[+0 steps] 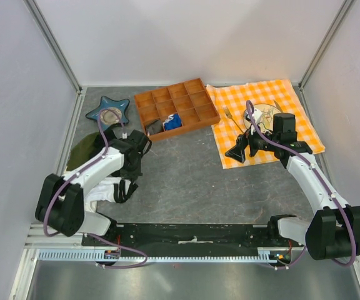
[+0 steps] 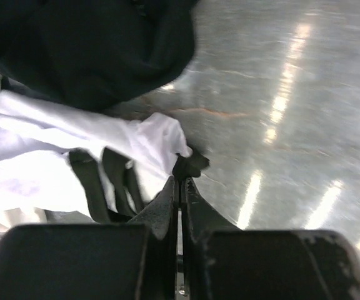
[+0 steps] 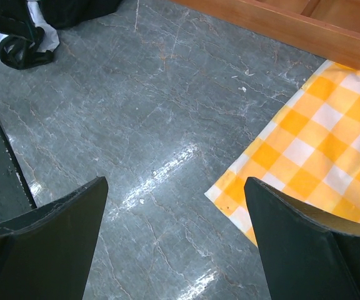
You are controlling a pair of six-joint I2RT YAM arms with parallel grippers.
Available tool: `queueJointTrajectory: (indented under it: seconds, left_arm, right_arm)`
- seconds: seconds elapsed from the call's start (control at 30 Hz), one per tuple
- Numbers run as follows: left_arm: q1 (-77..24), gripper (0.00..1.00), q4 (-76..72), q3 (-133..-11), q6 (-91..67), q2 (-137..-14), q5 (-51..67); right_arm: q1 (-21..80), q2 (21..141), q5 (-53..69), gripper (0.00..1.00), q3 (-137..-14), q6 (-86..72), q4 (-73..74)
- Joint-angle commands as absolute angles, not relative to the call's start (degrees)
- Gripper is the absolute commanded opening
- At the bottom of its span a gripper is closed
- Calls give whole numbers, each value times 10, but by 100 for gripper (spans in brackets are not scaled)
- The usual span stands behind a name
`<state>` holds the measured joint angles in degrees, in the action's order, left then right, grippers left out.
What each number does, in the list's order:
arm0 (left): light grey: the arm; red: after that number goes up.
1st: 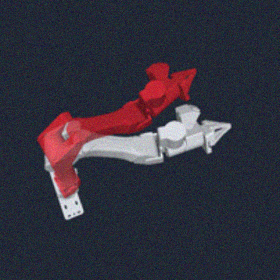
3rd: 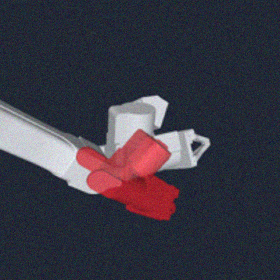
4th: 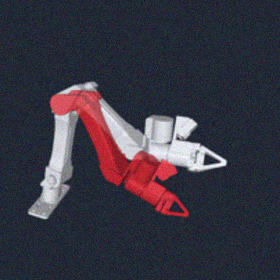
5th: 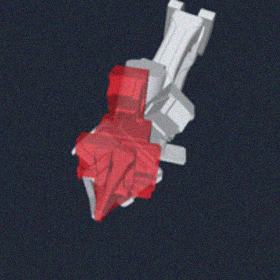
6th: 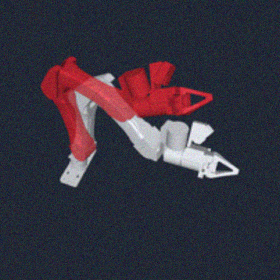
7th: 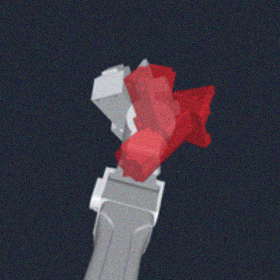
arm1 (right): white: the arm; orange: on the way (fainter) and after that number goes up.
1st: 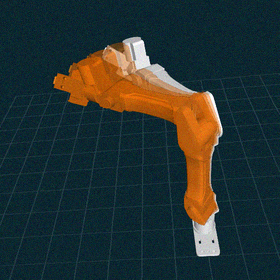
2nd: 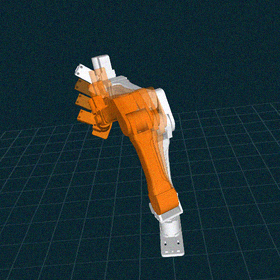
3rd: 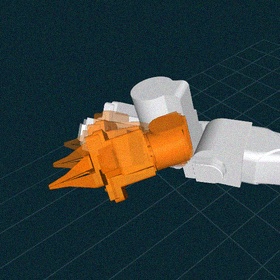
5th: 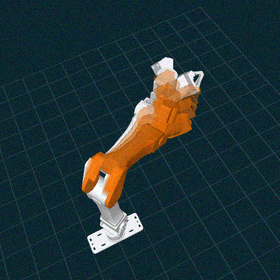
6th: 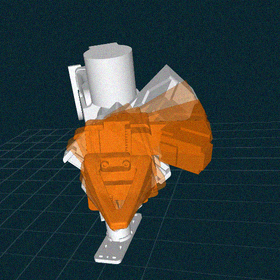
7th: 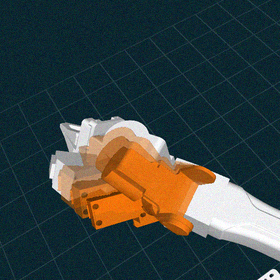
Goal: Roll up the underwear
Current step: Pick up the underwear from the center of the board, then place the underwear at the center of the board.
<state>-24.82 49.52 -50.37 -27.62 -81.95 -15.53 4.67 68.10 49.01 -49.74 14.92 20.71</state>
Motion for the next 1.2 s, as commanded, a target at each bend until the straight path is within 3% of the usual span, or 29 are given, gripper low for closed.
queueJointTrajectory:
  seconds: [0.0, 0.27, 0.5, 0.57, 0.67, 0.9, 0.97, 1.07, 1.17]
  left_arm:
    - [-280, 2, 510, -562, -275, -709, -61]
    - [-413, 2, 526, -742, -271, -715, 132]
    - [-517, 2, 516, -1030, -266, -843, 149]
    - [-518, 2, 507, -1048, -261, -855, 143]
    - [-507, 2, 477, -1003, -267, -840, 110]
    - [-346, 2, 292, -591, -323, -761, 192]
    - [-303, 2, 256, -530, -322, -771, 198]
    - [-272, 11, 230, -458, -334, -769, 200]
    - [-269, 34, 229, -432, -342, -709, 150]
  right_arm:
    - [48, 681, 504, 98, -522, 171, 208]
    - [53, 678, 517, 98, -522, 187, 215]
    - [53, 670, 534, 98, -524, 212, 230]
    - [53, 666, 537, 98, -524, 218, 235]
    - [53, 665, 532, 98, -523, 221, 237]
    - [54, 678, 515, 98, -524, 237, 248]
    - [63, 684, 517, 98, -528, 267, 280]
    - [84, 694, 532, 98, -526, 333, 317]
    - [124, 714, 553, 98, -528, 444, 394]
